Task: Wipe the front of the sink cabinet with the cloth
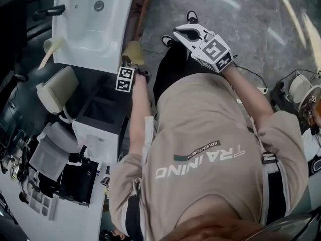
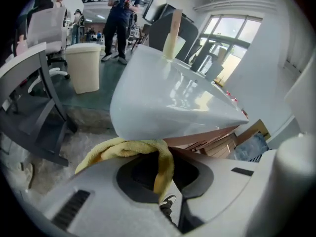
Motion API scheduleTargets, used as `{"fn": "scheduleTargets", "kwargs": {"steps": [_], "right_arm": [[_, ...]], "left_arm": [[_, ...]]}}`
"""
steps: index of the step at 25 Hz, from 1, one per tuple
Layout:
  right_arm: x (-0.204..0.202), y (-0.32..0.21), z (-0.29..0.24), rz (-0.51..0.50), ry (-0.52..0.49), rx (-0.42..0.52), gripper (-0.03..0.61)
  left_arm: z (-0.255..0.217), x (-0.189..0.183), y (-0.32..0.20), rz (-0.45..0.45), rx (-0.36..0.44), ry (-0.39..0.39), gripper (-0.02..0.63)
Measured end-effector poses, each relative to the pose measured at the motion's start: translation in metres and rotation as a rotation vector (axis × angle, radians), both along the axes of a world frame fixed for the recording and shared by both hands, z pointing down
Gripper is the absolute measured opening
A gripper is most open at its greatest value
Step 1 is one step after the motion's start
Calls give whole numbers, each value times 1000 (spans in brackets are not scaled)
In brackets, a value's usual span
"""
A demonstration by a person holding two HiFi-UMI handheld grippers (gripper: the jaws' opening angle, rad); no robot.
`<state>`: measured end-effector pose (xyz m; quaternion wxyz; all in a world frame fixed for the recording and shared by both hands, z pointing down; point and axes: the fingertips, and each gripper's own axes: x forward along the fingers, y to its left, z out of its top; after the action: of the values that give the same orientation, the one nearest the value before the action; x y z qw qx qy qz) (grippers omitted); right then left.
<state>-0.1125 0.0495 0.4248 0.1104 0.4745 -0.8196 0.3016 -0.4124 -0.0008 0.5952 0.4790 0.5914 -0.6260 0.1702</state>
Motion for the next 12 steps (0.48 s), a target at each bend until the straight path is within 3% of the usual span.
{"fn": "scheduleTargets", "kwargs": {"steps": [8, 12], "right_arm": [[16, 6, 3, 39, -6, -8, 12], [25, 7, 5, 45, -23, -21, 11]], "left_arm": [[-6, 35, -19, 25, 39, 42, 44], [1, 46, -24, -20, 20, 58, 44]]}}
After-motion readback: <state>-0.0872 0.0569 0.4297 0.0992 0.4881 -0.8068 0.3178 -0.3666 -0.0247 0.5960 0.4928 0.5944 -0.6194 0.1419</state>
